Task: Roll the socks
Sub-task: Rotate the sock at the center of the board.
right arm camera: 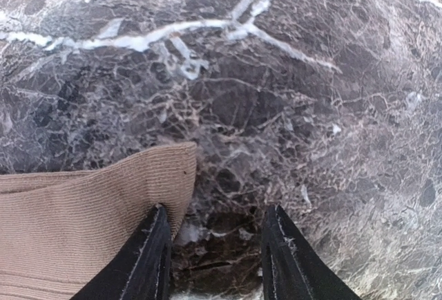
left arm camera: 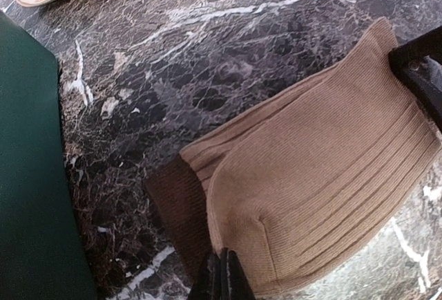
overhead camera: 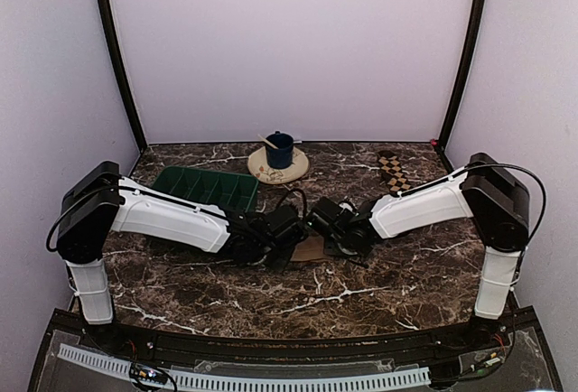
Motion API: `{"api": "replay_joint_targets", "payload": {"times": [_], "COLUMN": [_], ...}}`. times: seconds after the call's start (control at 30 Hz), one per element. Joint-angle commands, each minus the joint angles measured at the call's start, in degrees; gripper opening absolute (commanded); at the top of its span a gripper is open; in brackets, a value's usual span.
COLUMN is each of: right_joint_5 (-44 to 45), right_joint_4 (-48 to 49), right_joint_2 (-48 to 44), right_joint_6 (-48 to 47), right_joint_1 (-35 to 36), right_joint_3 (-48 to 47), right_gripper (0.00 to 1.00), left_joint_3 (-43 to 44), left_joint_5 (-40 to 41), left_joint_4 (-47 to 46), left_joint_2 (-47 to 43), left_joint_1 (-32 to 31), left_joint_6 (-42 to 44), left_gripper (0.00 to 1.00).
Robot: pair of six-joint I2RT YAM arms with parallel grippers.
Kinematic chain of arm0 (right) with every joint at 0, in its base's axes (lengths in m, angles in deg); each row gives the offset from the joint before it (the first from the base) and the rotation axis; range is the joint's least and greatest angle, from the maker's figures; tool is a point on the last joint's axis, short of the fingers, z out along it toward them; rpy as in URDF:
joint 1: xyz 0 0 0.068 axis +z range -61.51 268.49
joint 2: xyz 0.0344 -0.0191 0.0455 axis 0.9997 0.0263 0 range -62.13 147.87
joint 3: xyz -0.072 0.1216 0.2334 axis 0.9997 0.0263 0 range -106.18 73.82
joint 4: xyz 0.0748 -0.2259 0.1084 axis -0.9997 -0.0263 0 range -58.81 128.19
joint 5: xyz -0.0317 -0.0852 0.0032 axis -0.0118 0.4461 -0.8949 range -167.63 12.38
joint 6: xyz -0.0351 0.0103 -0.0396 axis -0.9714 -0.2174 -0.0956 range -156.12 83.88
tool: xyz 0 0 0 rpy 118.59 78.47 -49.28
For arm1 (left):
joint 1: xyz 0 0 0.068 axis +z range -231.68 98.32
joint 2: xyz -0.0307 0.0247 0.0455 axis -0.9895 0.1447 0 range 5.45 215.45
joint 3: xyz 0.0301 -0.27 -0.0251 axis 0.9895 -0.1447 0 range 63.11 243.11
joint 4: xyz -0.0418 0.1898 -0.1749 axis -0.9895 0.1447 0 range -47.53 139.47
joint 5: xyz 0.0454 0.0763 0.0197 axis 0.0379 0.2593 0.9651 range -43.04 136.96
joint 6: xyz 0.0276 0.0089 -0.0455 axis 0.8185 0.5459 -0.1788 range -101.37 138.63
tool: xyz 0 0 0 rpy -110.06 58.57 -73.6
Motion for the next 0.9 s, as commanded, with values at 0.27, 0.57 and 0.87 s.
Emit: {"api": "replay_joint_targets", "payload": {"times": [0.27,0.57,0.87], "right_joint_5": [-0.14,0.41,0.35], "right_joint_4": [-3.15,-3.89,-4.23], "right_joint_2": [3.95,3.80,4.22], "right_joint_6": [-1.40,-1.40,-1.45], "right_joint_1": [1.38,1.65,1.91], "right_joint_3": [-2.24,-2.24,-2.24], "right_gripper": [0.41,0.41,0.42], "left_joint_3": [-3.74,-5.23,-4.10], "left_joint_5": [1.20,-2.67,-2.11], "left_joint_4": [-0.83,-3.78,-3.47], "left_joint_2": [-2.44,-2.44,-1.32], "left_joint_1": [1.54,3.23,4.71], "left_joint_6": [-0.97,-1.21,-0.49], "left_gripper": [0.18,0.18,0.18]}}
